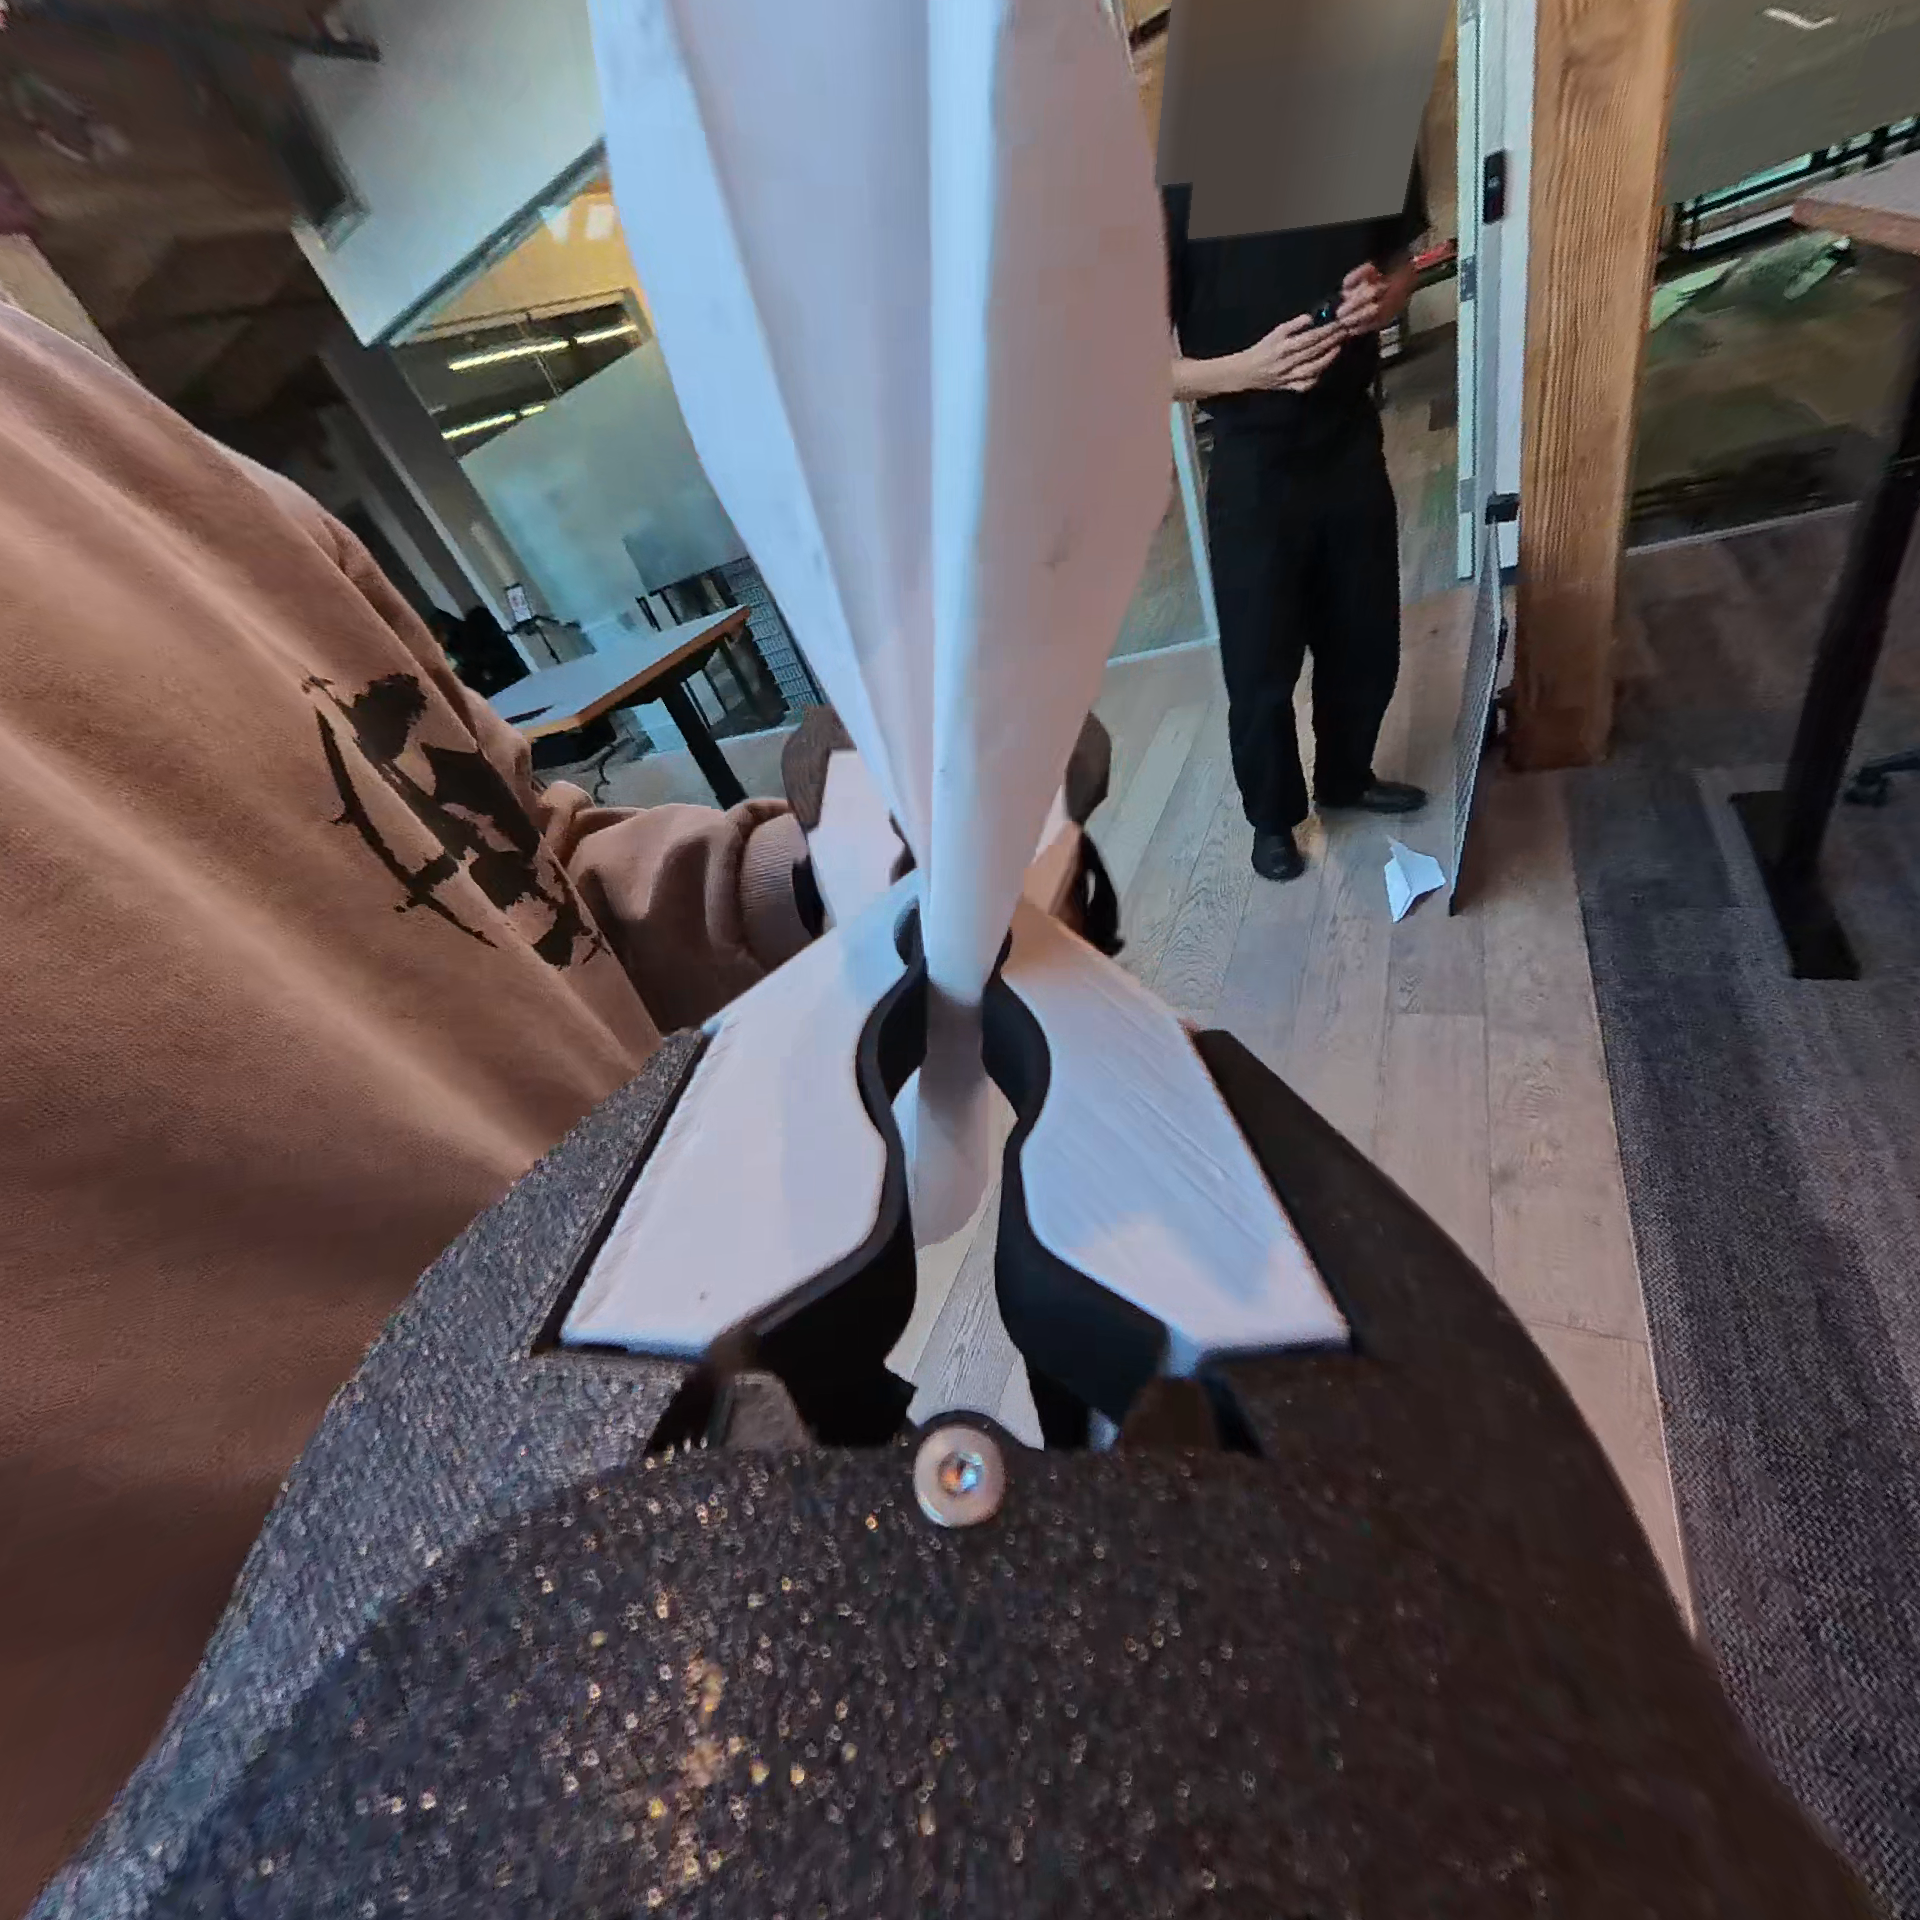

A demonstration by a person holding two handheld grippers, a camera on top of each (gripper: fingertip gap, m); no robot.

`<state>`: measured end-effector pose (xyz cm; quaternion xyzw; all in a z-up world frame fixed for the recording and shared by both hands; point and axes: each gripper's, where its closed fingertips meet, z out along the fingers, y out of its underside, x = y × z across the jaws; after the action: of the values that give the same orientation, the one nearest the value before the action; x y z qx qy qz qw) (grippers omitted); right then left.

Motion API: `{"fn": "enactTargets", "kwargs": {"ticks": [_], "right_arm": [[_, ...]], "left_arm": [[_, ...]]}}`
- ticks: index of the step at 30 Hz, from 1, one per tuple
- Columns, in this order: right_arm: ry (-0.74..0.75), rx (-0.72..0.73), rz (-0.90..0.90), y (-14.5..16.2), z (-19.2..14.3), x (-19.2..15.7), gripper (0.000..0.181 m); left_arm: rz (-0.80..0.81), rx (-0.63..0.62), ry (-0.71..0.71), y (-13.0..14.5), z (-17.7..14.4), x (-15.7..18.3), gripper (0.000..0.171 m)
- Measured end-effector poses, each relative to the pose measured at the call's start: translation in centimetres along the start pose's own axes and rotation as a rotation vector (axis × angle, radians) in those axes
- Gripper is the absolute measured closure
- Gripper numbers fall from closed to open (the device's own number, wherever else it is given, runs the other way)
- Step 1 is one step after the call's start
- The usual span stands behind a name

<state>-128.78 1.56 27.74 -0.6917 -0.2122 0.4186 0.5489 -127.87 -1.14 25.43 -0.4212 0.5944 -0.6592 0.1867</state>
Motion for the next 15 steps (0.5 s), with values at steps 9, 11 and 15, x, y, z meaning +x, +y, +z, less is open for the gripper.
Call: {"fn": "enactTargets", "kwargs": {"ticks": [9, 11, 15], "right_arm": [[-0.045, 0.16, 0.069, -1.2, -14.8, 4.6, 0.18], [-0.033, 0.138, 0.097, -0.1, -19.3, 7.0, 0.181], [-0.018, 0.064, 0.184, 1.5, -28.5, 13.1, 0.181]], "left_arm": [[-0.124, 0.137, -0.026, 0.5, 13.7, -3.9, 0.171], [-0.15, 0.13, -0.057, 1.1, 18.4, -6.5, 0.171], [-0.134, 0.208, -0.283, -0.2, 23.3, -12.9, 0.144]]}}
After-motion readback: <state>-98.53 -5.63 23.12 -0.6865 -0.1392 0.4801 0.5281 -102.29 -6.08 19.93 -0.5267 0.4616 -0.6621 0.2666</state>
